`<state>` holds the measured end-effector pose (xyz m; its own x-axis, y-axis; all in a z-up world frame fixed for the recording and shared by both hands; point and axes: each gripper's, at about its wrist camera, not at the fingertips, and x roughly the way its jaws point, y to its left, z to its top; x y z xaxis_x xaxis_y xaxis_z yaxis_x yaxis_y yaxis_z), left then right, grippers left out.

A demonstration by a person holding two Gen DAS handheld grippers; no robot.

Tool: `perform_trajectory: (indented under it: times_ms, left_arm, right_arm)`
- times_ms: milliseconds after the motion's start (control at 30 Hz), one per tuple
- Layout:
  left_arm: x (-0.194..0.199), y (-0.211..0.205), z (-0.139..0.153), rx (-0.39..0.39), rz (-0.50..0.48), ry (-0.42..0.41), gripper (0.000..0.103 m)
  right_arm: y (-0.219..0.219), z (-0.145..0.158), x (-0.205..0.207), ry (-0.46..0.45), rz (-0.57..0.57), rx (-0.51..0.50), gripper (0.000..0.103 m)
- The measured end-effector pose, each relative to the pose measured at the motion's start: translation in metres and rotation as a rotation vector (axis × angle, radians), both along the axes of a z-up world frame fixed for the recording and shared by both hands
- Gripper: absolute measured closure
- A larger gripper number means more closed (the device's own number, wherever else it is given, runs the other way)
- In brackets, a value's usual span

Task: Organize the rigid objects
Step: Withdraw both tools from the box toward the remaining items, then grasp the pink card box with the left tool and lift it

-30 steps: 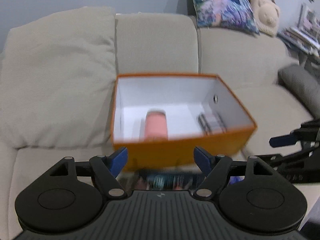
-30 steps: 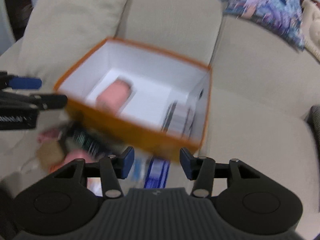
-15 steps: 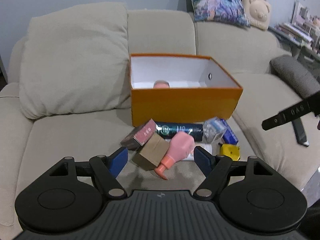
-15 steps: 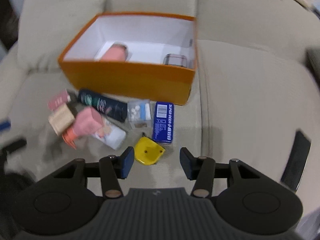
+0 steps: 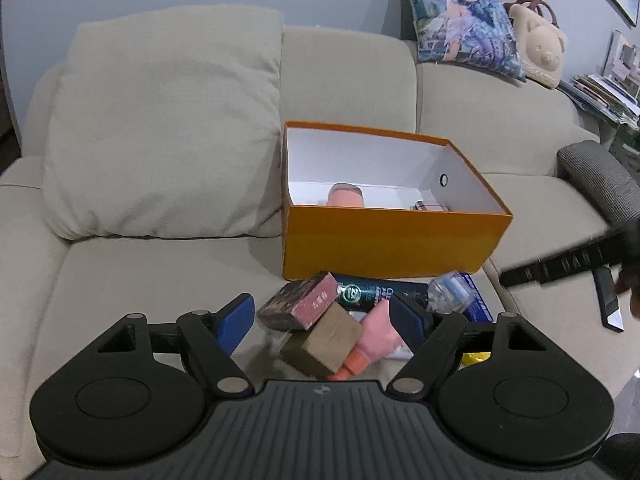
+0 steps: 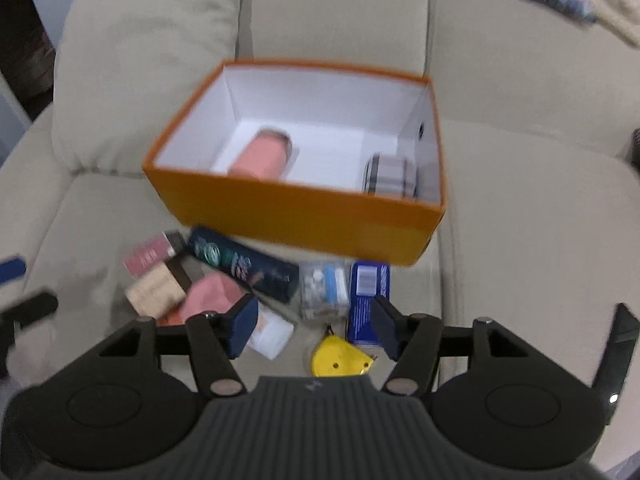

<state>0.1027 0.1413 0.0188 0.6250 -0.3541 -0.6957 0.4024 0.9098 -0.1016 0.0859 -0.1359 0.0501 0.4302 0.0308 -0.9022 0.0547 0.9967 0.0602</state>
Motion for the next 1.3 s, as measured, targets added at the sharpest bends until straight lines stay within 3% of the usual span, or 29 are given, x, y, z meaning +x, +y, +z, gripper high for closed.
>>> perform_trajectory:
  times_ms: [233, 533, 733, 833, 933, 1100, 1300]
  left_arm:
    - [0.043, -0.016, -0.046, 0.011, 0.000, 0.020, 0.013]
    - [0.055, -0.041, -0.075, 0.093, -0.047, -0.071, 0.014]
    - [0.062, -0.038, -0.095, 0.075, -0.042, -0.031, 0.014]
    - [0.068, -0.033, -0.102, 0.075, -0.027, -0.024, 0.019]
    - [0.075, -0.026, -0.105, 0.020, -0.028, 0.010, 0.020]
    - [0.076, -0.029, -0.105, 0.018, -0.019, 0.002, 0.026]
    - [0.082, -0.024, -0.107, -0.027, -0.018, 0.037, 0.025]
  right_arm:
    - [-0.027, -0.045, 0.014, 0.065, -0.070, 0.059, 0.039]
    - [-0.002, -0.052, 0.029, 0.039, 0.006, 0.108, 0.035]
    - [-0.003, -0.061, 0.032, 0.043, 0.004, 0.082, 0.035]
    - [-0.011, -0.072, 0.033, 0.064, -0.036, 0.086, 0.035]
    - [-0.024, -0.084, 0.032, 0.087, -0.106, 0.111, 0.035]
    - [-0.041, -0.093, 0.031, 0.082, -0.196, 0.154, 0.034]
    - [-0.042, -0.092, 0.033, 0.060, -0.197, 0.155, 0.034]
